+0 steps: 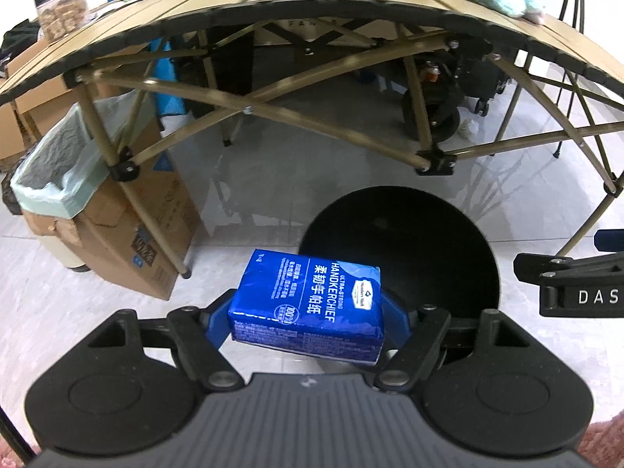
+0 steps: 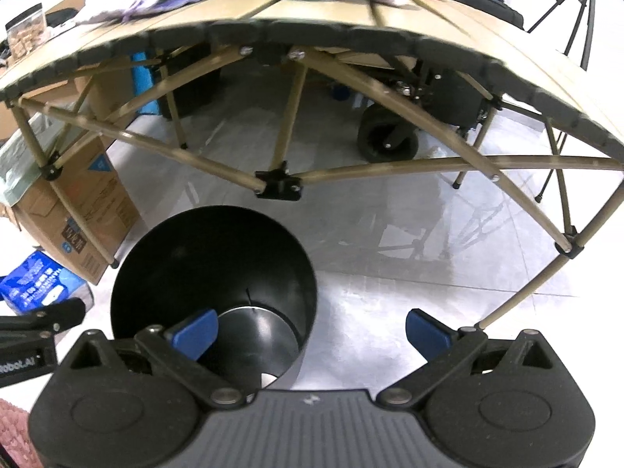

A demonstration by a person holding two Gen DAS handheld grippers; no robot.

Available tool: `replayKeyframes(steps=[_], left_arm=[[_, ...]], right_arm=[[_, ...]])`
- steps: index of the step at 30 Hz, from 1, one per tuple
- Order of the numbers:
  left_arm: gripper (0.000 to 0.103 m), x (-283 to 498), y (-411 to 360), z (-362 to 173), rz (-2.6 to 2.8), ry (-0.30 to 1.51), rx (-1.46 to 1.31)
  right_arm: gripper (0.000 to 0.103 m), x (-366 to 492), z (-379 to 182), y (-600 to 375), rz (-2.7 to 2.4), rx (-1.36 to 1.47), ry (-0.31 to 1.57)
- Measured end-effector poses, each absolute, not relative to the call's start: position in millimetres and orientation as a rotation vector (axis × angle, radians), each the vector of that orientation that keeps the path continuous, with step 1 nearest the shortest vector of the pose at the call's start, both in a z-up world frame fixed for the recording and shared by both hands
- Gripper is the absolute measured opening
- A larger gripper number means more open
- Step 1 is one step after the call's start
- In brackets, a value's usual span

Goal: Collect trash
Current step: 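Lower the left tool over the bin and release the blue tissue box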

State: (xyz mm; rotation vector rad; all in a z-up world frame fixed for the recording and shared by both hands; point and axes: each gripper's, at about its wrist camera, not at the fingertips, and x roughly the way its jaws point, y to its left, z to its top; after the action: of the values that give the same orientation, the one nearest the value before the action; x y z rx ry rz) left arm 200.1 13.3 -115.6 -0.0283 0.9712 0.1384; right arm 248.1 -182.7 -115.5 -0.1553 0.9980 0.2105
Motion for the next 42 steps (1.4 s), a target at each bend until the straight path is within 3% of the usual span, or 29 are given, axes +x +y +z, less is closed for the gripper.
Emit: replayKeyframes(steps=[34,36,38,42], left_arm=[[0.077,256,-63,-136,0.07,1.017,-0.001],[0.082,256,-63,-135,0.069,1.014,0.001],[0.1,256,-65,-134,0.071,1.009,0.004],[0.103,256,-68,-130,0.077,1.006,0.032]], right_arm=[[0.103,245,-97,-263,0.057,-0.01,0.946],[0.103,245,-97,-263,0.056,-0.009,0.946],[0.103,245,-97,-264,0.056,-0.009,0.947],[0.103,245,-97,-264,0.055,-0.009,0.946]])
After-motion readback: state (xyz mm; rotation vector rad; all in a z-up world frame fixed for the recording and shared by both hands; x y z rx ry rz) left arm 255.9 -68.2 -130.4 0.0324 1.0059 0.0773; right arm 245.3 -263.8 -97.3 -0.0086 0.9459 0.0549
